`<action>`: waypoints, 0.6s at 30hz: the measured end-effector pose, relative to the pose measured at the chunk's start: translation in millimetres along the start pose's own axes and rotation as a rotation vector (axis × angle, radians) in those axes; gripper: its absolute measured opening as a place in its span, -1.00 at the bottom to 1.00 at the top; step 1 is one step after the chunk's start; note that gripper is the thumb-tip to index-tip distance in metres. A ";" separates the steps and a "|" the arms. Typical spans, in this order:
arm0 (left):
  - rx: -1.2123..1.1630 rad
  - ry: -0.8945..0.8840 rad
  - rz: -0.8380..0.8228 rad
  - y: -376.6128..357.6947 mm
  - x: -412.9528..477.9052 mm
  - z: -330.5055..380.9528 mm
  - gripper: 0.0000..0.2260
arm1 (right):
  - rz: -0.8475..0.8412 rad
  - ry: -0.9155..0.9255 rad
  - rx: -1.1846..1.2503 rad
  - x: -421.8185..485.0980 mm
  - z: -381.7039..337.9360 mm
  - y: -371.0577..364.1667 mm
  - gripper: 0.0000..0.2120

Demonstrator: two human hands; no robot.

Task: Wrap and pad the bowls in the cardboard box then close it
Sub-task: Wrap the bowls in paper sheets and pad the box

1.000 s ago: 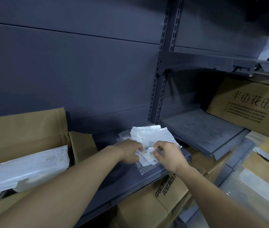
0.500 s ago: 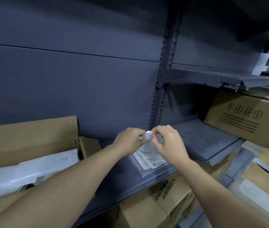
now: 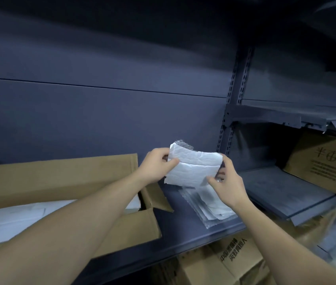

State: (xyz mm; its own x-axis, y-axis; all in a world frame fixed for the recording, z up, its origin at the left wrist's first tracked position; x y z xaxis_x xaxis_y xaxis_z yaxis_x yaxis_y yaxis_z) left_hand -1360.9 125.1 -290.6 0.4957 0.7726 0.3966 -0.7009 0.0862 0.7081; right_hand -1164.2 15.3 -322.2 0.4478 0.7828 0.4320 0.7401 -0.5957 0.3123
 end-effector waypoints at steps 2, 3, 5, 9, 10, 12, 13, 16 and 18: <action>-0.045 0.003 0.016 20.6 -5.0 -6.4 -0.65 | 0.000 -0.019 0.052 0.2 -7.6 -11.9 -0.33; -0.054 0.002 0.026 31.4 -7.5 -9.8 -0.67 | 0.003 -0.007 0.058 0.6 -13.9 -18.2 -0.34; -0.062 0.000 0.052 55.3 -15.6 -17.0 -0.84 | 0.001 0.019 0.080 0.7 -27.8 -32.2 -0.37; -0.048 0.059 0.093 100.1 -39.0 -47.2 -0.83 | -0.041 0.028 0.147 -3.8 -50.3 -70.2 -0.39; -0.029 0.076 0.097 109.9 -46.2 -55.3 -0.82 | -0.059 0.028 0.163 -6.6 -55.6 -80.8 -0.38; 0.021 0.107 0.110 127.8 -59.4 -70.2 -0.81 | -0.092 0.034 0.173 -12.2 -65.6 -101.4 -0.38; 0.036 0.122 0.119 136.1 -65.5 -77.1 -0.82 | -0.108 0.041 0.177 -15.0 -71.0 -111.4 -0.39; 0.062 0.164 0.157 159.5 -84.7 -92.7 -0.83 | -0.161 0.051 0.192 -21.5 -87.4 -138.1 -0.38; 0.073 0.189 0.176 173.0 -99.2 -100.7 -0.83 | -0.205 0.047 0.200 -24.7 -95.2 -155.9 -0.38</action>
State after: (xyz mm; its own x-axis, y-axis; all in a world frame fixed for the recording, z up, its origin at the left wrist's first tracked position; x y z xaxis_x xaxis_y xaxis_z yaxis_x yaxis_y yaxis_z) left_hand -1583.0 126.7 -266.2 0.2600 0.8763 0.4057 -0.7252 -0.1002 0.6812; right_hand -1338.4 71.7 -301.0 0.2584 0.8712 0.4174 0.8991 -0.3749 0.2259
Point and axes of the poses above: each hand's wrist, its own x-axis towards the middle knuckle, its own y-axis out of the back of the hand, z = x × y, the point moved 9 cm from there along x, towards the middle knuckle, and after that the axes turned 14 degrees about x, right-handed, at the moved point
